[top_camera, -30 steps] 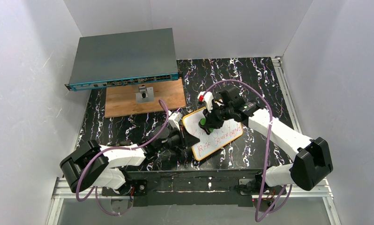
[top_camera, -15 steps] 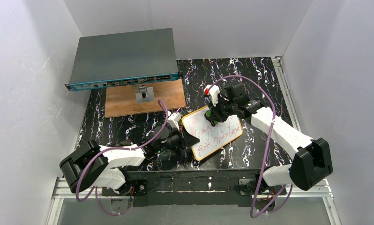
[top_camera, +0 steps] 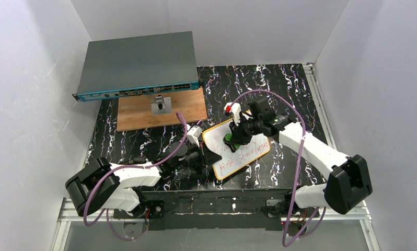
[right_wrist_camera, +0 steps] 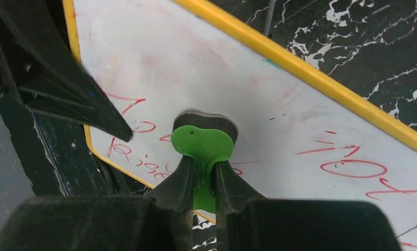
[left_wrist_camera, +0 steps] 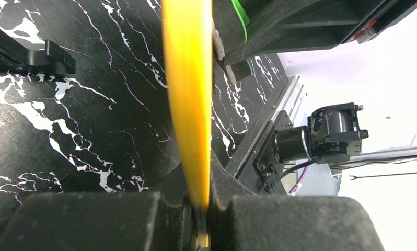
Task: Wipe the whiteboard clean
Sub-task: Erase the whiteboard at the center of the board.
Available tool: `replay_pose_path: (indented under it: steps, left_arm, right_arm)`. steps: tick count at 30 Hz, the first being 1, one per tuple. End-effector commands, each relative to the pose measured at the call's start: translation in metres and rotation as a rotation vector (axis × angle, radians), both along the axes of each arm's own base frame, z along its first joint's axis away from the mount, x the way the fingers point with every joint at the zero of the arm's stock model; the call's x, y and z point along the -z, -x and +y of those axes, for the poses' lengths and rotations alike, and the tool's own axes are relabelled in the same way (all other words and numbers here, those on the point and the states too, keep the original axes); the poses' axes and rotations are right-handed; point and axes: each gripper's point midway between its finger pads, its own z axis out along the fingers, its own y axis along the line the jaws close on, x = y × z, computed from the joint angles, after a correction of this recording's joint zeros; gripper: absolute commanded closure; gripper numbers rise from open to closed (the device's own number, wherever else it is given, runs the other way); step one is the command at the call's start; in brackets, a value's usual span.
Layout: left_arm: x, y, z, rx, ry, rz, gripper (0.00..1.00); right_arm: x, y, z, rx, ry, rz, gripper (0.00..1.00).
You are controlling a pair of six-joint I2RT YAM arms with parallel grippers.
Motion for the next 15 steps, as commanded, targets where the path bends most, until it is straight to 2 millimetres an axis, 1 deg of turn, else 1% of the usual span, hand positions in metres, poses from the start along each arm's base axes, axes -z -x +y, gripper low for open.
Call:
replay_pose_path:
  steps: [1, 3, 5, 9, 10, 12, 14, 15]
  left_arm:
    - [-0.036, 0.013, -0.018, 0.118, 0.100, -0.106, 1.00]
    - [-0.035, 0.013, -0.019, 0.120, 0.097, -0.102, 1.00]
    - [-0.036, 0.014, -0.019, 0.120, 0.100, -0.103, 1.00]
    - [-0.037, 0.014, -0.016, 0.115, 0.099, -0.109, 1.00]
    - [-0.038, 0.015, -0.015, 0.115, 0.101, -0.111, 1.00]
    - [-0.038, 0.015, -0.014, 0.113, 0.101, -0.113, 1.00]
    - [-0.038, 0.016, -0.013, 0.115, 0.102, -0.114, 1.00]
    - [-0.039, 0.016, -0.014, 0.116, 0.104, -0.116, 1.00]
  right_arm:
    - [-0.032, -0.060, 0.011, 0.224, -0.037, -0.135, 0.99]
    - [-0.029, -0.074, 0.002, 0.289, 0.004, -0.167, 0.99]
    - [-0.023, -0.081, -0.010, 0.331, 0.028, -0.176, 0.99]
    - [-0.017, -0.086, -0.034, 0.369, 0.046, -0.182, 0.99]
    - [-0.015, -0.082, -0.038, 0.352, 0.045, -0.175, 0.99]
    - [-0.008, -0.067, -0.040, 0.281, 0.038, -0.155, 0.99]
    - [0.000, -0.040, -0.034, 0.165, 0.010, -0.107, 0.99]
    - [0.001, -0.027, -0.029, 0.102, -0.019, -0.079, 0.99]
